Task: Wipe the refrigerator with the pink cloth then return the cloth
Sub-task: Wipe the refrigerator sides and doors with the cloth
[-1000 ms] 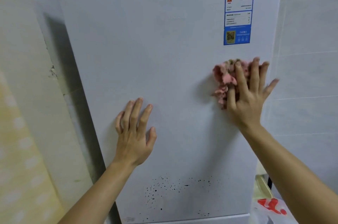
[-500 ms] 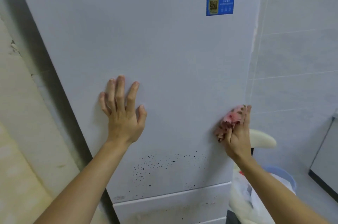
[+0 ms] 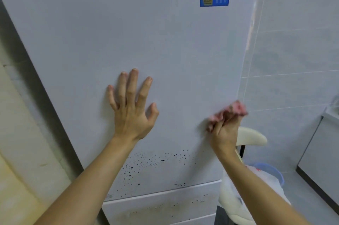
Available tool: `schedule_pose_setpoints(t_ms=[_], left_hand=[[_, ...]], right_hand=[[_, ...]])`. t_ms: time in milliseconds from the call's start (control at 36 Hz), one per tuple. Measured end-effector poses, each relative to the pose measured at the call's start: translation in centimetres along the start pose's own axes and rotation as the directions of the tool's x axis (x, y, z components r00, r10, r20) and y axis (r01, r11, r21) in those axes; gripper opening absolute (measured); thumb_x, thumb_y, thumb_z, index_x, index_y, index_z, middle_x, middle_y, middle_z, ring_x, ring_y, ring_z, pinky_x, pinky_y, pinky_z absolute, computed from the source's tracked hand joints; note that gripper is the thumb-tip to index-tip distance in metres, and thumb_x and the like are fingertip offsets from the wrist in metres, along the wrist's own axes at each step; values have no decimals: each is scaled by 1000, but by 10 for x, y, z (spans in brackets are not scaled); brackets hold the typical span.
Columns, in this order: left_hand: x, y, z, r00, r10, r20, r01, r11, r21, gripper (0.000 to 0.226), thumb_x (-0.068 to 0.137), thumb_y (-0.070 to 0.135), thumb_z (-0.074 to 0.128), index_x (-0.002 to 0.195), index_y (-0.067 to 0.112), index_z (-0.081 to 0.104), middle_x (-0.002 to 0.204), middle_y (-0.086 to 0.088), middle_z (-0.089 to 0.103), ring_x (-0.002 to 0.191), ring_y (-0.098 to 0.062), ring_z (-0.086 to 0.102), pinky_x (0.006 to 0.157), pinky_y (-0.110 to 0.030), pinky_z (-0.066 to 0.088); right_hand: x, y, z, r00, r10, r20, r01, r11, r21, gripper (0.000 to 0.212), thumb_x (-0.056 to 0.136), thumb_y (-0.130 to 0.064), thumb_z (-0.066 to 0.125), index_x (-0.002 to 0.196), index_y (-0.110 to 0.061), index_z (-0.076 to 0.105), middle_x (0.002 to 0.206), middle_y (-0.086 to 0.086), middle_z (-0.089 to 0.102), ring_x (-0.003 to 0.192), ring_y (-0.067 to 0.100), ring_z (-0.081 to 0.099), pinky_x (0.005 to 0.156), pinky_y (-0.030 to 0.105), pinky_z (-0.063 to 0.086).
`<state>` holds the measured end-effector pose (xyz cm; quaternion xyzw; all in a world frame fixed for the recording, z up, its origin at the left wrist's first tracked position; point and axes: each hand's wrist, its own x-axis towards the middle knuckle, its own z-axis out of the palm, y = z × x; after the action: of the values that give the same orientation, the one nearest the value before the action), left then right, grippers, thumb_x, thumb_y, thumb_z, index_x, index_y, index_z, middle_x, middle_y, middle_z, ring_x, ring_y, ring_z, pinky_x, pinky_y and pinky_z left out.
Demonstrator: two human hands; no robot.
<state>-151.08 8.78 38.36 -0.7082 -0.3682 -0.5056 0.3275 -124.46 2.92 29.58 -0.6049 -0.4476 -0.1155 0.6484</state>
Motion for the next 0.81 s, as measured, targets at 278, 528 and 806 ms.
schedule_pose_setpoints(t_ms=[278,528,806], left_hand=[[0,0,-3,1000,-9,-28,9,1000,6,68,93,32,64,157,17,46,168,-17,30,158,-39,20,124,-67,11],[1,-1,-11,1000,-9,19,9,1000,-8,70,93,32,64,158,18,44,170,-15,27,159,-36,16,126,-63,7],[2,-8,-26,994,13,110,-12,1000,-12,76,91,24,65,161,23,38,173,-9,19,162,-31,11,127,-62,8]], right_hand=[[-21,15,-7,969,102,226,-143,974,175,72,97,-43,45,156,-14,16,147,14,43,142,29,42,128,37,25],[83,-73,7,937,-346,-41,338,931,-140,69,97,-21,38,164,-8,26,169,34,9,157,53,4,130,56,4],[-29,20,27,653,-679,336,756,612,-231,62,111,-48,31,168,-32,13,176,9,-4,162,37,-4,132,53,0]])
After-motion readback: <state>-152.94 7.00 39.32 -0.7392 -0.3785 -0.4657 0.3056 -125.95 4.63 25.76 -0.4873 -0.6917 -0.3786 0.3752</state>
